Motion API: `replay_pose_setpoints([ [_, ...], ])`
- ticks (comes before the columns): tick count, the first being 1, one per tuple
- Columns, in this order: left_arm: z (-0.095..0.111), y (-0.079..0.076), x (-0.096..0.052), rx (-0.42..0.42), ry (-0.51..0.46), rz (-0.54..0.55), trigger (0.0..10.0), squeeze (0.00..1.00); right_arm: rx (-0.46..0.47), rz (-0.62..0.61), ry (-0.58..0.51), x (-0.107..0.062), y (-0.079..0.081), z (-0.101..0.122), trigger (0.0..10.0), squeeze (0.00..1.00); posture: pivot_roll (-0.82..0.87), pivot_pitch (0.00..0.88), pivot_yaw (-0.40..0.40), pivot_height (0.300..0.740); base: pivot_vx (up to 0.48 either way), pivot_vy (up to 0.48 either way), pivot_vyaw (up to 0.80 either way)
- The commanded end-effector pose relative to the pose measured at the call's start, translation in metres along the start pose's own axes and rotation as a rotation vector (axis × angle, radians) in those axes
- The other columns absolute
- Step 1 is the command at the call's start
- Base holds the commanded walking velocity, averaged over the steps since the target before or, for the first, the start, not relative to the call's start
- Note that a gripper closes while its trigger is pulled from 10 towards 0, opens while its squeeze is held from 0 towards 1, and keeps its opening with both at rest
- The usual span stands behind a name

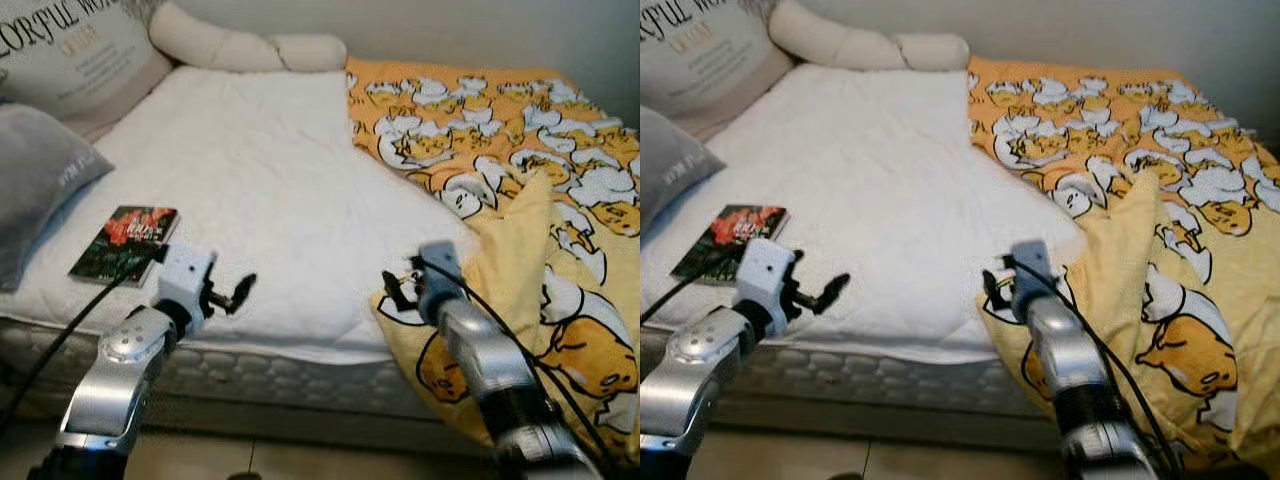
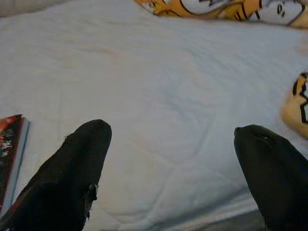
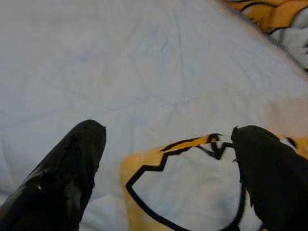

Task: Clean up the room

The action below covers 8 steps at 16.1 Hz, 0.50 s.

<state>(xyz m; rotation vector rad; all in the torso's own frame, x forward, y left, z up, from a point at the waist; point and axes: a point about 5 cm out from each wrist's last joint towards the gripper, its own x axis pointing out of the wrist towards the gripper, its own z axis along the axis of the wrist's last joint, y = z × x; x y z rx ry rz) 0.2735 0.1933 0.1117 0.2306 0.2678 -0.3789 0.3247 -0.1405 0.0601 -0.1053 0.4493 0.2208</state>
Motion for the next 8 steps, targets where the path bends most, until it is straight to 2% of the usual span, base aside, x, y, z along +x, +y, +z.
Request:
replay_pose_setpoints([
  [1,0.005,0.004,0.0,0.021,-0.004,-0.005,10.0,0.12,-0.037,0.013,0.003,0.005,0.004,0.004,10.0,1.0,0.11,0.0,0.012,0.74,0.0,0.0,0.0],
  [3,0.006,0.004,0.001,-0.001,-0.008,0.005,10.0,0.11,-0.028,0.047,-0.017,0.01,0.011,0.011,10.0,1.0,0.11,0.0,0.009,0.74,0.0,0.0,0.0],
  [5,0.006,-0.007,0.004,0.01,-0.003,-0.04,10.0,0.11,-0.078,0.06,0.018,0.014,0.013,0.003,10.0,1.0,0.13,0.0,-0.004,0.74,0.0,0.0,0.0],
  [8,0.005,-0.012,0.0,0.011,0.011,-0.091,10.0,0.12,-0.044,0.047,0.102,0.02,0.012,-0.01,10.0,1.0,0.13,0.0,-0.008,0.74,0.0,0.0,0.0],
])
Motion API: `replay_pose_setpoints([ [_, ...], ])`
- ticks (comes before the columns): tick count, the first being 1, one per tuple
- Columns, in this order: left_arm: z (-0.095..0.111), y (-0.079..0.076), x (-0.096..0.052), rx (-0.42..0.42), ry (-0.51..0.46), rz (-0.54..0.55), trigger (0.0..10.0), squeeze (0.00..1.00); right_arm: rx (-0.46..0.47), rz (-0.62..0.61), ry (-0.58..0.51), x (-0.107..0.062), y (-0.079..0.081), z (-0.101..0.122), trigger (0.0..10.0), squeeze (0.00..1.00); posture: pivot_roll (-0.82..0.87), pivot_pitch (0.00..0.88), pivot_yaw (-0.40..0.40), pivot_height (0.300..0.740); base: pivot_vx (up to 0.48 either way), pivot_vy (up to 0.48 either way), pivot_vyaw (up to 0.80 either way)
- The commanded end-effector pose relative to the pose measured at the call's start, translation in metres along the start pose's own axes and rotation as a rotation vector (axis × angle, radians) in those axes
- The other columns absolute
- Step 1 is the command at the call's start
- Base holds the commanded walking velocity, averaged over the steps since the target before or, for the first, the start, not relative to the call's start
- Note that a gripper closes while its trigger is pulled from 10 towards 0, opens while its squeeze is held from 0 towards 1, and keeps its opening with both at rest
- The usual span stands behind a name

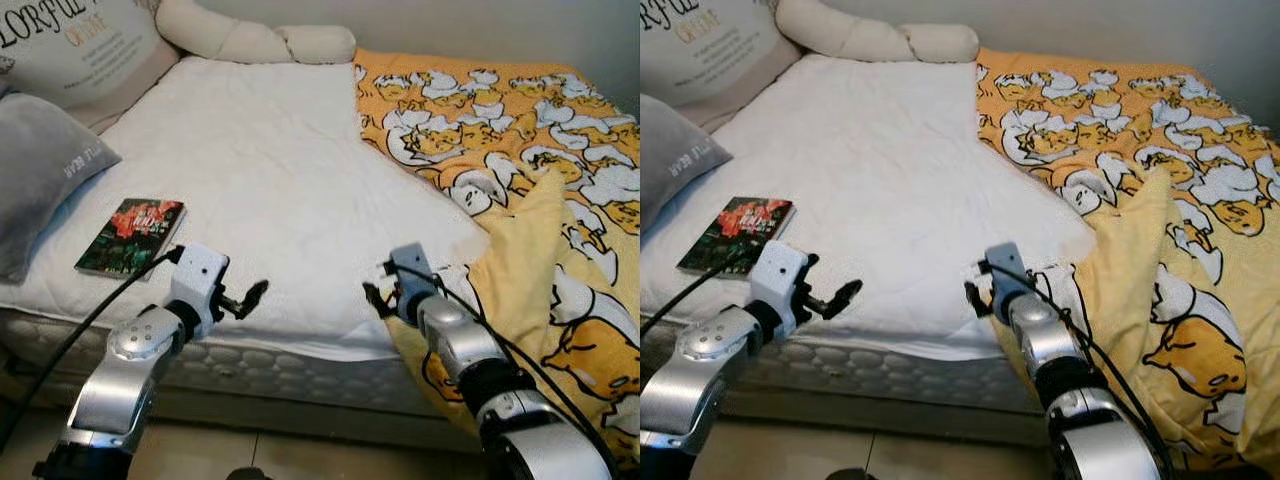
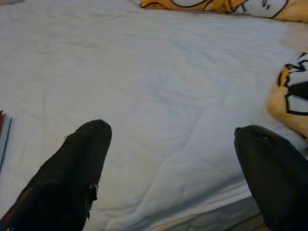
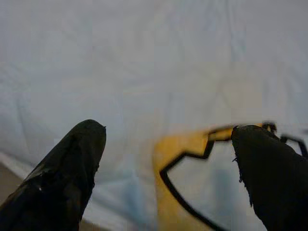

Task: Clean up the room

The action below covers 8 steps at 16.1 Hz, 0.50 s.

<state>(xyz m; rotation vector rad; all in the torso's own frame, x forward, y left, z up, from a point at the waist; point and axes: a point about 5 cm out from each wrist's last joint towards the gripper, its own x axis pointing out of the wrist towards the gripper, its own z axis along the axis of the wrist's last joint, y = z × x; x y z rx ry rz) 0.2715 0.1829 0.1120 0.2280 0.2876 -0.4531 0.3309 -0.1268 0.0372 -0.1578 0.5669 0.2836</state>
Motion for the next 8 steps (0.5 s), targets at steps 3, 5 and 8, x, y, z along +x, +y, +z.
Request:
replay_pose_setpoints([
  [3,0.003,-0.001,-0.011,0.051,0.025,-0.054,10.0,0.12,-0.045,-0.034,0.006,0.003,-0.009,0.005,10.0,1.0,0.18,0.0,-0.024,0.74,0.0,0.0,0.0],
  [5,0.006,-0.001,-0.022,0.081,0.035,-0.065,10.0,0.12,-0.075,-0.069,0.023,0.003,-0.016,0.002,10.0,0.99,0.24,0.0,-0.031,0.74,0.0,0.0,0.0],
  [8,0.017,-0.004,-0.038,0.115,0.035,-0.085,10.0,0.13,-0.11,-0.093,0.017,0.002,-0.022,0.003,10.0,0.0,0.33,0.086,-0.025,0.74,0.0,0.0,0.0],
])
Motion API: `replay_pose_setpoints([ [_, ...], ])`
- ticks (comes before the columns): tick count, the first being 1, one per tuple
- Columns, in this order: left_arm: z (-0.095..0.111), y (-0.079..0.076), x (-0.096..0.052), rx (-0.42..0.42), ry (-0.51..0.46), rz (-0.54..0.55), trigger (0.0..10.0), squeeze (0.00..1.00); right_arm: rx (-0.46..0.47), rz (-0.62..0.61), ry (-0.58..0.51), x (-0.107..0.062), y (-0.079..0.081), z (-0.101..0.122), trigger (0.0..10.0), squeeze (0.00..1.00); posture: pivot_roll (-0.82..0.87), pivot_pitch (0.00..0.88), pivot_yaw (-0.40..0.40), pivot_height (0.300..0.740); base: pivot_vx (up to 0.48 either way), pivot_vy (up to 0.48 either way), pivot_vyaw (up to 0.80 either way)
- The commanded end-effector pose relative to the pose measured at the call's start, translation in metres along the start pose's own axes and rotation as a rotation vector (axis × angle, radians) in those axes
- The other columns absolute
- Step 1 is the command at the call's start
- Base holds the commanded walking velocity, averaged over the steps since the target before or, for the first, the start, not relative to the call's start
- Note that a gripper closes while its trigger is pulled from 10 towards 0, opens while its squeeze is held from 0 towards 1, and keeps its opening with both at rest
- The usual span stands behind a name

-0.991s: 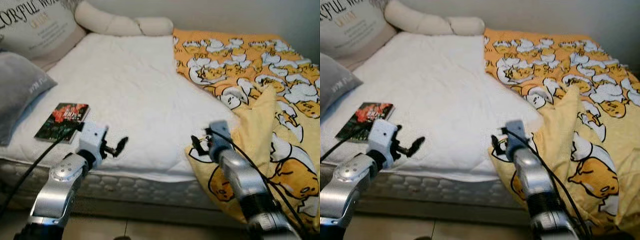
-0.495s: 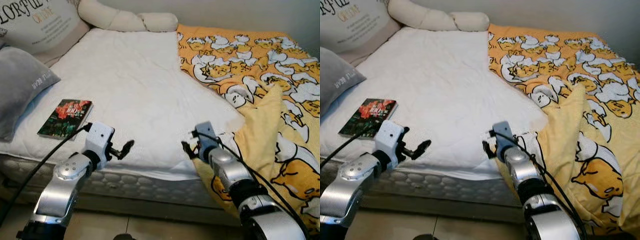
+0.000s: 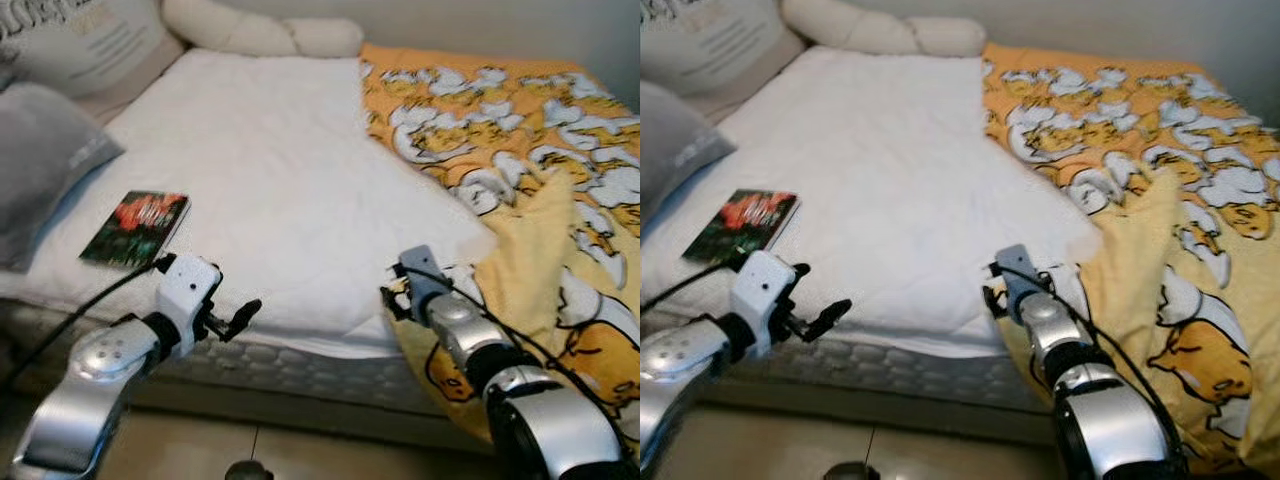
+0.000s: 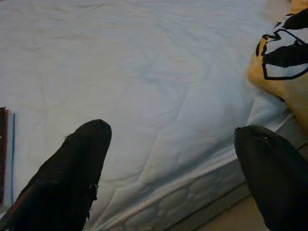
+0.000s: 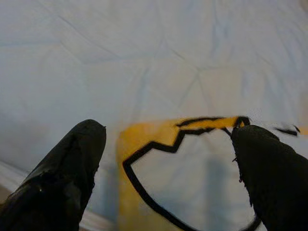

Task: Clean up the room

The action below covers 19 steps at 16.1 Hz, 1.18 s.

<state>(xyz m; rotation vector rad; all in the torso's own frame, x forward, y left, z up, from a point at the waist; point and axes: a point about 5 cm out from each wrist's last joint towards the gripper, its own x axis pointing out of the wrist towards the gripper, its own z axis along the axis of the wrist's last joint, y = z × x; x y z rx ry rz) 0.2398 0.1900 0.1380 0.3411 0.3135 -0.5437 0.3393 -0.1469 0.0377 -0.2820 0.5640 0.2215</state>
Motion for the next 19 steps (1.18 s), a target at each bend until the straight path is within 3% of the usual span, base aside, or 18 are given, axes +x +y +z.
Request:
replay_pose_setpoints([
  [1,0.006,0.0,-0.005,0.004,-0.009,-0.012,10.0,0.13,-0.012,-0.01,-0.009,0.0,-0.002,0.004,10.0,0.0,0.35,0.118,-0.016,0.74,0.0,0.0,0.0],
  [4,0.014,-0.006,-0.025,0.024,0.024,-0.023,10.0,0.12,-0.034,-0.042,-0.01,0.0,-0.004,0.001,10.0,0.0,0.41,0.216,-0.004,0.74,0.0,0.0,0.0],
  [8,0.023,-0.011,-0.046,0.021,0.039,-0.013,10.0,0.13,-0.066,-0.078,-0.013,0.001,-0.004,0.004,9.7,0.0,0.4,0.27,0.005,0.74,0.0,0.0,0.0],
  [9,0.024,-0.012,-0.048,0.02,0.041,-0.016,10.0,0.13,-0.066,-0.088,-0.012,0.001,-0.005,0.004,4.7,0.0,0.4,0.278,0.001,0.74,0.0,0.0,0.0],
  [11,0.028,-0.018,-0.055,0.01,0.043,-0.034,10.0,0.13,-0.099,-0.102,-0.011,0.001,-0.006,0.005,0.0,0.0,0.38,0.265,0.001,0.74,0.0,0.0,0.0],
  [19,0.034,-0.031,-0.05,-0.017,0.032,-0.086,10.0,0.13,-0.109,-0.119,-0.013,0.0,-0.014,0.007,0.0,0.0,0.38,0.236,-0.006,0.74,0.0,0.0,0.0],
])
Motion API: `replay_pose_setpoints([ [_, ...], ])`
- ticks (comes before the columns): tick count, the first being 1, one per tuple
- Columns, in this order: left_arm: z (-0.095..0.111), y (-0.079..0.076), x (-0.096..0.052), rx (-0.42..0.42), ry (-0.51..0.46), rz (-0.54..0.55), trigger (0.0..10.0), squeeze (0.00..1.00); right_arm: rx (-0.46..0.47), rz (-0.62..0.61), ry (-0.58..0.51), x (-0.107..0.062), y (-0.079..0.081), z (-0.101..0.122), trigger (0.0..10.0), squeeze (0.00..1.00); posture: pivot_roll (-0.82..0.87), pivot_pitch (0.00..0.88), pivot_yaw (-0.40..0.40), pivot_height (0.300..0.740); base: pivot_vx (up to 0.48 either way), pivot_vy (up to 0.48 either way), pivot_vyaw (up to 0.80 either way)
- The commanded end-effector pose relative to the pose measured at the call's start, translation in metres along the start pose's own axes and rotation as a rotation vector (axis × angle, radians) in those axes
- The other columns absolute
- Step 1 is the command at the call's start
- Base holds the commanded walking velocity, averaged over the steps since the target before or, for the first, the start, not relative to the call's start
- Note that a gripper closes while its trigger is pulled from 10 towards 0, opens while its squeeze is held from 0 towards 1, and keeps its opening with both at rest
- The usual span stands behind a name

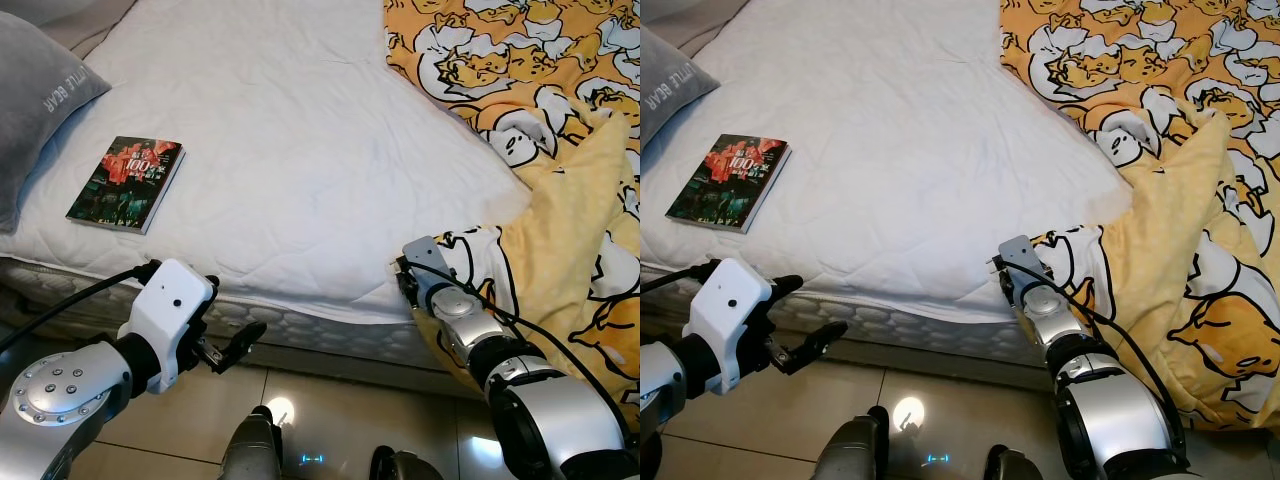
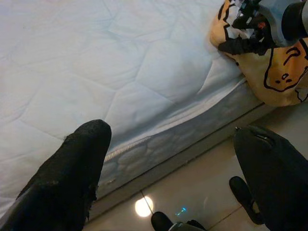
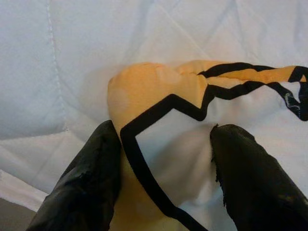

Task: Clean up the room

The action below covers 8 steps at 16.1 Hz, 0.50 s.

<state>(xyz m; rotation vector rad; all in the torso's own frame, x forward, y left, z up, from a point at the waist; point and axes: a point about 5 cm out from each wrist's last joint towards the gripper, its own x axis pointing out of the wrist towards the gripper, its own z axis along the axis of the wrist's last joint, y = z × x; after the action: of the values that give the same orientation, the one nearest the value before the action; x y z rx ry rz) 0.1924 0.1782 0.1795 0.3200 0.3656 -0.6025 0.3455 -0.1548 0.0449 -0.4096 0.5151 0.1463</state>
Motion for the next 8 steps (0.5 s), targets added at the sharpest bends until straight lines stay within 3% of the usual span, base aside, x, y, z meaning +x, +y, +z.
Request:
replay_pose_setpoints([
  [1,0.0013,-0.0051,-0.0003,0.003,-0.002,-0.018,10.0,0.13,-0.007,-0.006,0.008,0.0002,-0.0038,0.0006,0.0,0.0,0.38,0.239,-0.008,0.74,0.0,0.0,0.0],
  [8,0.0035,-0.0045,0.0021,-0.013,-0.008,-0.014,10.0,0.13,-0.008,-0.006,0.013,0.0003,-0.0071,0.0014,0.0,0.0,0.38,0.235,-0.011,0.74,0.0,0.0,0.0],
])
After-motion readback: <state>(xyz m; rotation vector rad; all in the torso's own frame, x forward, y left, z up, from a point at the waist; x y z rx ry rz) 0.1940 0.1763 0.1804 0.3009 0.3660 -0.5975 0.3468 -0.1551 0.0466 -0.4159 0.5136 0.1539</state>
